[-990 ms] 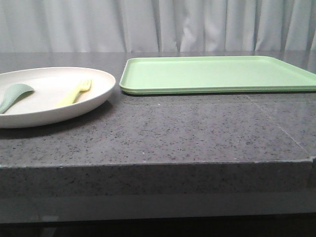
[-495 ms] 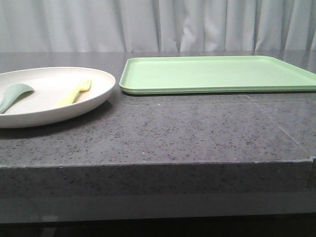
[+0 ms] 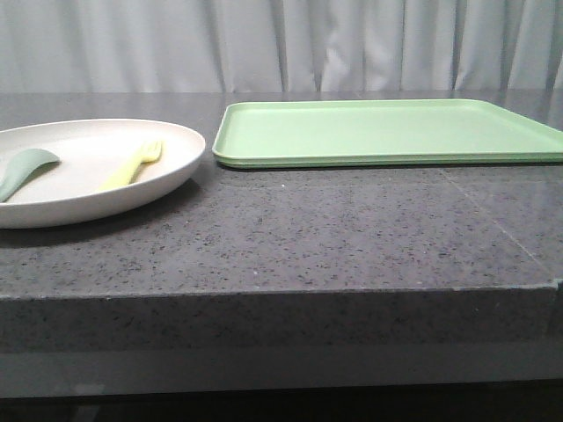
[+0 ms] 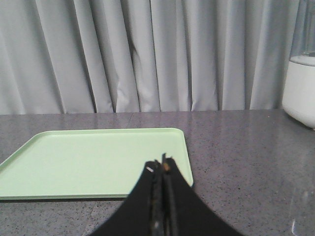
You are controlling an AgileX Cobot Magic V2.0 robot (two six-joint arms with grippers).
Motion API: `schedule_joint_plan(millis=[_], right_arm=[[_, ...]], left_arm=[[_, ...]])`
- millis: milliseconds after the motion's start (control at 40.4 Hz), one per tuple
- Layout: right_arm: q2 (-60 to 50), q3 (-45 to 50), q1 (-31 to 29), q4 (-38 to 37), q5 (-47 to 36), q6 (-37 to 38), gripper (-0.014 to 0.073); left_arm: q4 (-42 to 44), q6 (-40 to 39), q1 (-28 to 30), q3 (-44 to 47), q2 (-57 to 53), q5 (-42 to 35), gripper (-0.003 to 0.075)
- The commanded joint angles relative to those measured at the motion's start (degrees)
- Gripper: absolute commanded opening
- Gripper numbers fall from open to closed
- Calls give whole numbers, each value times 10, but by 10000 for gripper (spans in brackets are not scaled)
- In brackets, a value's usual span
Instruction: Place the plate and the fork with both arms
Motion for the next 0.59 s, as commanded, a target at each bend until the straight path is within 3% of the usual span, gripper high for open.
schedule_joint_plan(millis=[0,248,495,569], right_arm=[[78,-71,-4,3,1,-6,-59],[228,-144,-4,16,6,-6,-59],[253,-146,-4,16,-13,-6,-52],[253,-146,-4,16,-12,-6,-4]], left_arm=[[13,0,0,-74,71,15,-18],[55,0,0,-189,238,110,-18],[55,0,0,-202,274,96,-16],[55,0,0,-202,274,93,11]])
